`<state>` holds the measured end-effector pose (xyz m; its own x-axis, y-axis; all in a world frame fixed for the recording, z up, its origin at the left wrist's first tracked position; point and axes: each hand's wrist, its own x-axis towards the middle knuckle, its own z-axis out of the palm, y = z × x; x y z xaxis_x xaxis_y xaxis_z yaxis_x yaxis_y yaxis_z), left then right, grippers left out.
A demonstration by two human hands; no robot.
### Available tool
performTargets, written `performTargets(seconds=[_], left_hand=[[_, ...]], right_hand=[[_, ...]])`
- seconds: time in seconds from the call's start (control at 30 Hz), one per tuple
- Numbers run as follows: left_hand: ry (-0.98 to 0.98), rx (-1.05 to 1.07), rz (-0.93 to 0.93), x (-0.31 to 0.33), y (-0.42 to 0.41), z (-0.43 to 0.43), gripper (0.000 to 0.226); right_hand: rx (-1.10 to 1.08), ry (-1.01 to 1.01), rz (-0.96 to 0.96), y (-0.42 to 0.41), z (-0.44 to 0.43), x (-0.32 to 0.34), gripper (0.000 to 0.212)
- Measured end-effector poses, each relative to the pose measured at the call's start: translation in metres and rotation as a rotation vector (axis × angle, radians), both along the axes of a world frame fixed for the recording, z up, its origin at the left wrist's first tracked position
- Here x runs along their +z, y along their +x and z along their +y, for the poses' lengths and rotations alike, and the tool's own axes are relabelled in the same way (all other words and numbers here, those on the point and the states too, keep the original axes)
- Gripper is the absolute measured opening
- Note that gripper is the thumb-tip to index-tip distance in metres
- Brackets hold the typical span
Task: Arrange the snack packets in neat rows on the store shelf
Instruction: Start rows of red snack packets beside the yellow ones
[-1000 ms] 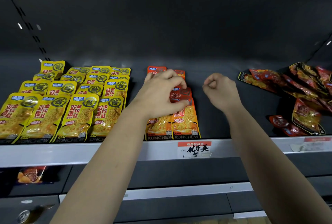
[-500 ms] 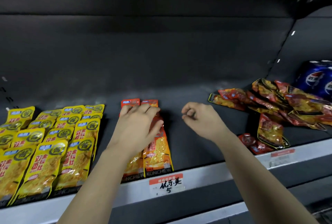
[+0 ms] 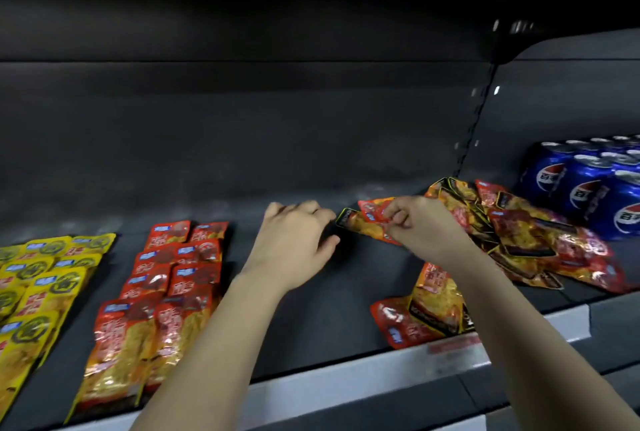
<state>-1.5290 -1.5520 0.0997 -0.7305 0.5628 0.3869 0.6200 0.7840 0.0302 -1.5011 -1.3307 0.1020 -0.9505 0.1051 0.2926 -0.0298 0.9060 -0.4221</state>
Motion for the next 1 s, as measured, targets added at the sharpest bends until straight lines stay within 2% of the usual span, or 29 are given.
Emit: performTargets(seconds=[0.1,0.27,0.4,0.57,0.67,0.73,0.8,0.87,0.93,1.0], left_hand=[[0.019,0.018,-0.018,0.002,-0.008,0.029,0.034],[0.074,0.052,-0.035,0.002,-0.017,0.06,0.031],[0.122,0.098,-0.027,-0.013,-0.016,0.064,0.026],[0.159,0.096,-0.042,-0.028,-0.018,0.05,0.017],[0.182,0.09,-0.042,-0.032,-0.023,0.045,0.014],[0.196,0.077,-0.046,-0.034,-0.025,0.046,0.016],[0.255,0.04,-0.087,-0.033,-0.024,0.048,0.028],[0.438,-0.049,-0.212,-0.029,-0.019,0.05,0.037],[0.661,-0.15,-0.395,-0.023,-0.011,0.056,0.034],[0.765,-0.219,-0.501,-0.018,-0.005,0.06,0.045]], right_hand=[[0.081,0.02,-0.046,-0.005,0.023,0.006,0.009],[0.416,0.052,-0.279,-0.008,0.04,0.012,0.004],[0.534,0.088,-0.39,-0.005,0.048,0.011,0.013],[0.654,0.058,-0.643,0.0,0.062,0.018,0.02],[0.689,0.133,-0.702,-0.002,0.064,0.019,0.031],[0.711,0.155,-0.687,-0.005,0.063,0.019,0.025],[0.733,0.133,-0.63,-0.008,0.06,0.021,0.014],[0.751,0.07,-0.547,-0.014,0.055,0.025,0.009],[0.749,0.023,-0.419,-0.022,0.045,0.029,0.009],[0.751,0.018,-0.239,-0.034,0.034,0.028,0.008]])
